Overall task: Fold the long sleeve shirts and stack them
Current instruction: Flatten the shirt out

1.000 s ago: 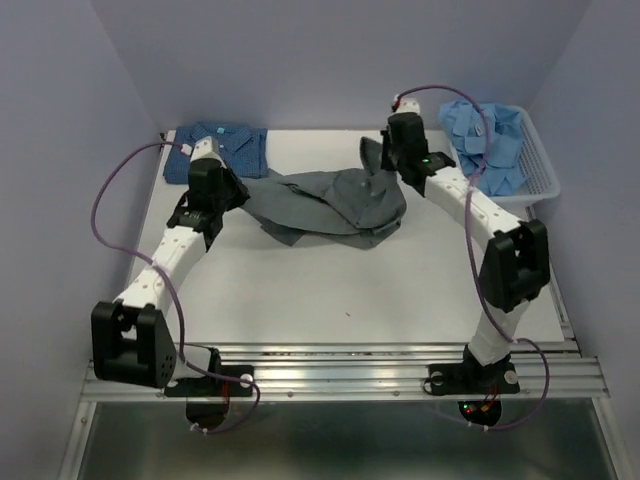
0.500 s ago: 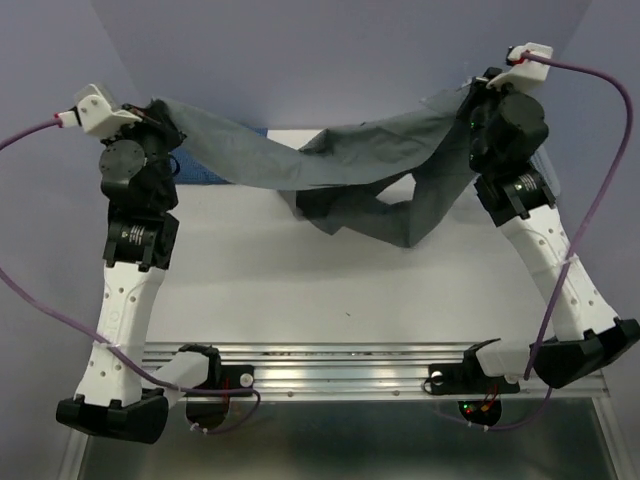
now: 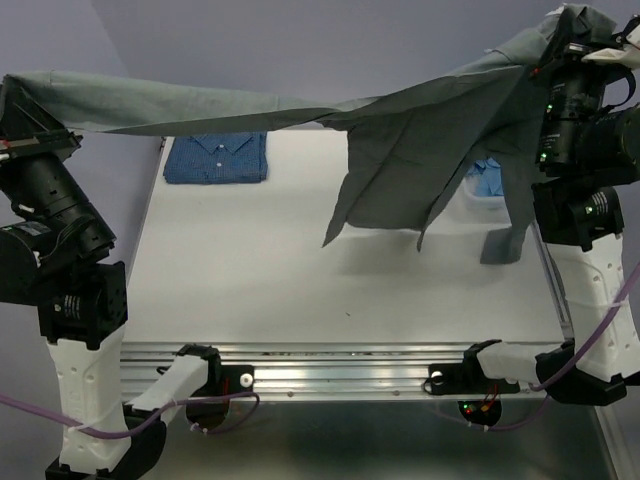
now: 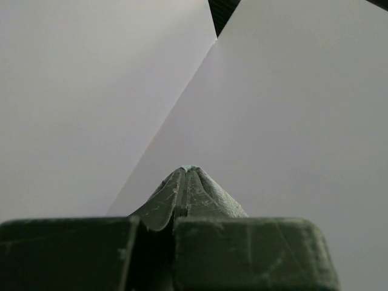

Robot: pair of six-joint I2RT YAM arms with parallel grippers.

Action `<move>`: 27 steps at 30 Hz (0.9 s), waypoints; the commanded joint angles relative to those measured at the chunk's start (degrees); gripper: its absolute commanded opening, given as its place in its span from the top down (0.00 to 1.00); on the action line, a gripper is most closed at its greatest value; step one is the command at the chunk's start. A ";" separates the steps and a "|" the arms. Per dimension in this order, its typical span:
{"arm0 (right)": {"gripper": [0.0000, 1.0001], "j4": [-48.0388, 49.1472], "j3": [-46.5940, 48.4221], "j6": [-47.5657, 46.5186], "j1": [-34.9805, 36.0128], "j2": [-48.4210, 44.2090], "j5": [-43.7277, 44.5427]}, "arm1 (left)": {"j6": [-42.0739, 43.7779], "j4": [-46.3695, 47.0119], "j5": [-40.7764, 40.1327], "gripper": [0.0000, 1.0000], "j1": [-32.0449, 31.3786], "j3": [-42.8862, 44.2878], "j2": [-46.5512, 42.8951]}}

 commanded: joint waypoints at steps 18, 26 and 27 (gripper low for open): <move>0.99 1.47 33.98 3.22 -4.87 41.90 -11.88 | -7.64 -15.61 14.98 1.00 19.51 33.06 40.49; 0.99 6.66 12.76 4.62 -4.87 22.67 -17.50 | -8.08 -6.49 16.84 1.00 20.40 19.48 28.66; 0.99 7.10 10.80 4.80 -4.87 18.21 -18.73 | -8.17 -5.43 16.40 1.00 20.40 16.24 25.07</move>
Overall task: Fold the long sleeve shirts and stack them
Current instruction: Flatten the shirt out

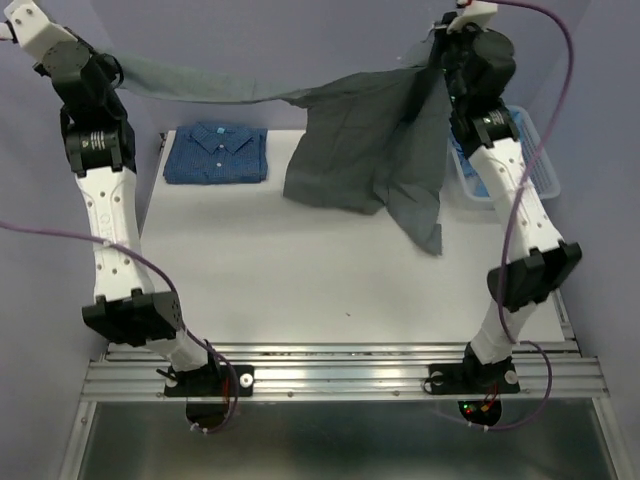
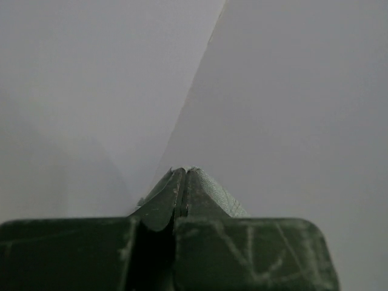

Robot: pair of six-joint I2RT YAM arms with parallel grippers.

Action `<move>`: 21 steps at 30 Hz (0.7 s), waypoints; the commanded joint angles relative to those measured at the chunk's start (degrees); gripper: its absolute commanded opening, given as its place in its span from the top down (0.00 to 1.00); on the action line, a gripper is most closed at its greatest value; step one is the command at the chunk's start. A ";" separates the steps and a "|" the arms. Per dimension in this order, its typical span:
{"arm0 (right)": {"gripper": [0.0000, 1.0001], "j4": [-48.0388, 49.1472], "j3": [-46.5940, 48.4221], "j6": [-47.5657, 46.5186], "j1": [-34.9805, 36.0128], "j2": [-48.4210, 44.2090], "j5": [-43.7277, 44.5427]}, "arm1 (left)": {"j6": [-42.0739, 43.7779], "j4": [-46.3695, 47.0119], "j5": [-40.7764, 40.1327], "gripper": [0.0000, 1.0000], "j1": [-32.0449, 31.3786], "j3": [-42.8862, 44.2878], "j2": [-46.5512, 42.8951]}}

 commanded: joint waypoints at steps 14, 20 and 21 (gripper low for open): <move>0.99 9.62 -20.42 -1.13 -0.43 -49.14 -14.62 | 0.41 10.96 -9.22 1.00 0.16 -22.23 -47.13; 0.99 10.94 -20.60 -3.77 -0.43 -55.41 -12.55 | 1.20 7.19 -12.65 1.00 0.16 -17.13 -51.00; 0.99 10.94 -20.60 -5.08 -0.43 -55.50 -12.28 | 1.28 7.52 -12.57 1.00 0.16 -16.86 -51.01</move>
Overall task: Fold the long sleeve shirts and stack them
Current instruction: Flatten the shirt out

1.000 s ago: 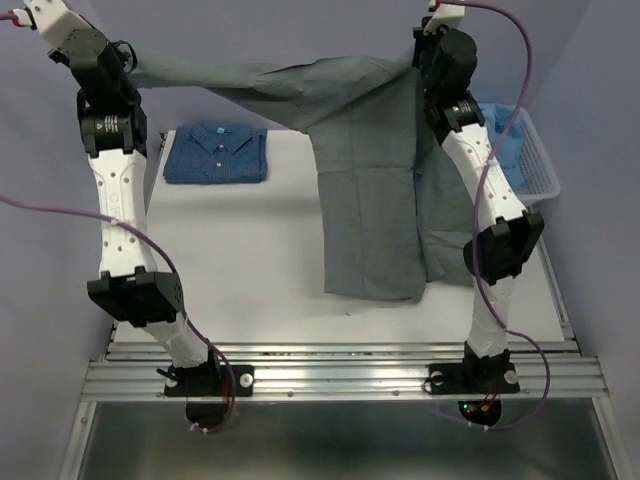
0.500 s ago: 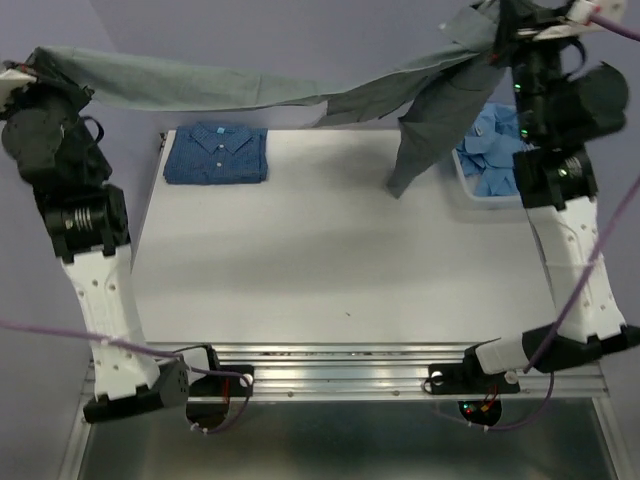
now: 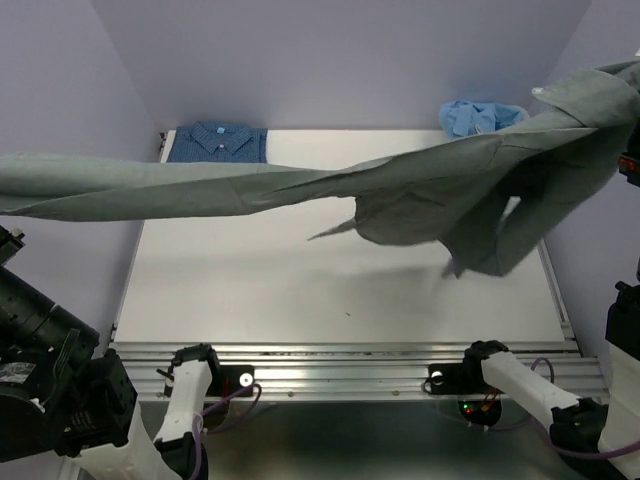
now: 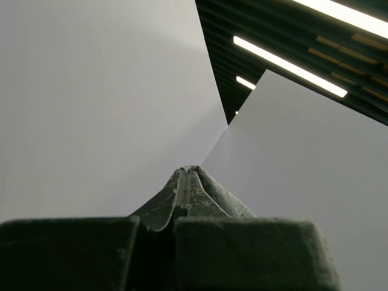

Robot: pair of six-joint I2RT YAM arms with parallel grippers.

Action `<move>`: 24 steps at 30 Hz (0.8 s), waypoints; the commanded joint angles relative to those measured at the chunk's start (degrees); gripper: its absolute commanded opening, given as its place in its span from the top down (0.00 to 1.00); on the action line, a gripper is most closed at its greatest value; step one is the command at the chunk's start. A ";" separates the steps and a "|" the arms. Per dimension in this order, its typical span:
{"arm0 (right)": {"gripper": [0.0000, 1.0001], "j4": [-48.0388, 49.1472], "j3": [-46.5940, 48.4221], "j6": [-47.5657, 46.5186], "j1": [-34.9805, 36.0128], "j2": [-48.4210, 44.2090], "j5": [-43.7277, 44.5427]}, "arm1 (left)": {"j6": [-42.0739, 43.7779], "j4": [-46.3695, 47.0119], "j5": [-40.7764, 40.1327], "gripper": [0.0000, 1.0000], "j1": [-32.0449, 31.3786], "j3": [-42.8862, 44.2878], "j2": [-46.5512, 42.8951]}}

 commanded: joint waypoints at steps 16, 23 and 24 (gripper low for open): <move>0.99 1.97 6.62 -1.38 -0.37 43.35 6.78 | -6.30 -9.95 -5.57 1.00 1.47 -5.70 34.32; 0.50 -10.19 20.12 9.97 -0.37 73.62 -5.26 | -10.71 -22.93 2.60 0.46 5.70 5.86 62.64; 0.12 -14.96 30.86 10.15 -0.37 77.05 -6.05 | -10.45 -27.23 3.39 0.02 5.70 12.25 67.02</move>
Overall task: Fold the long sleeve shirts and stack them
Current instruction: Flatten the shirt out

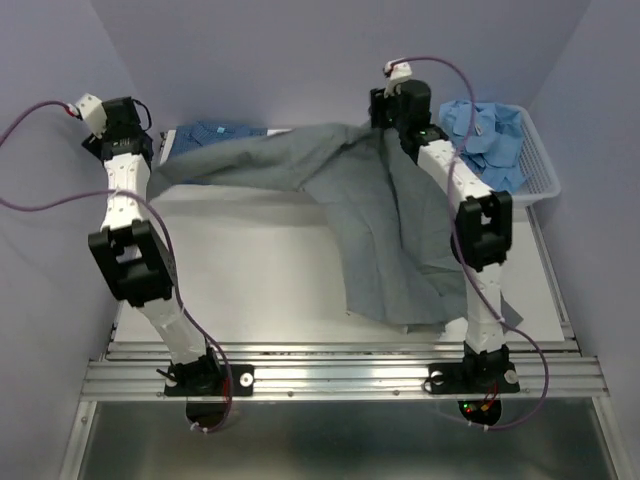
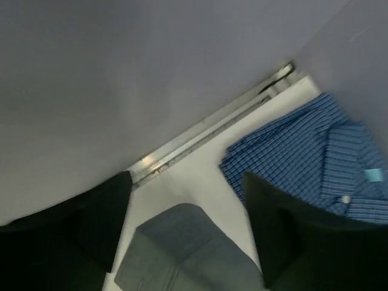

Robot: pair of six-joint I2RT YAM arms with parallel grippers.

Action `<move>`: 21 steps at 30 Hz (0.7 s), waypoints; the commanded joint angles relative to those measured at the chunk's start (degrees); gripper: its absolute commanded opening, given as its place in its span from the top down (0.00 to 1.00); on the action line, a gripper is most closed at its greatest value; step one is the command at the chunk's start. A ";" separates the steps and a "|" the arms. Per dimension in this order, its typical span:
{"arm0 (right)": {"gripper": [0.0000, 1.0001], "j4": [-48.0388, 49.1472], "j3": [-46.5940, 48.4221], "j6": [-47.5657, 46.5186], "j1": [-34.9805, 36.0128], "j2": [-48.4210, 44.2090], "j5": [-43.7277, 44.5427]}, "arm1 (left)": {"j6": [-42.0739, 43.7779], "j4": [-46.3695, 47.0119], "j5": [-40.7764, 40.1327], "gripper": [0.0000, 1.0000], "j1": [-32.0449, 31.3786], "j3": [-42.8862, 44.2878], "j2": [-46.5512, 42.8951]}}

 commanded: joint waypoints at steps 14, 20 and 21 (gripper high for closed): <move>0.00 -17.48 -13.13 12.28 -0.34 -14.22 -3.41 | -0.32 2.59 16.24 0.01 -7.34 -12.46 -16.14; 0.00 -22.93 -31.84 20.98 0.88 -22.05 4.13 | -3.22 9.17 28.61 0.01 -22.01 -25.98 -18.52; 0.00 -24.42 -33.18 21.25 0.89 -22.66 5.98 | -3.48 9.53 29.24 0.01 -25.86 -27.23 -18.26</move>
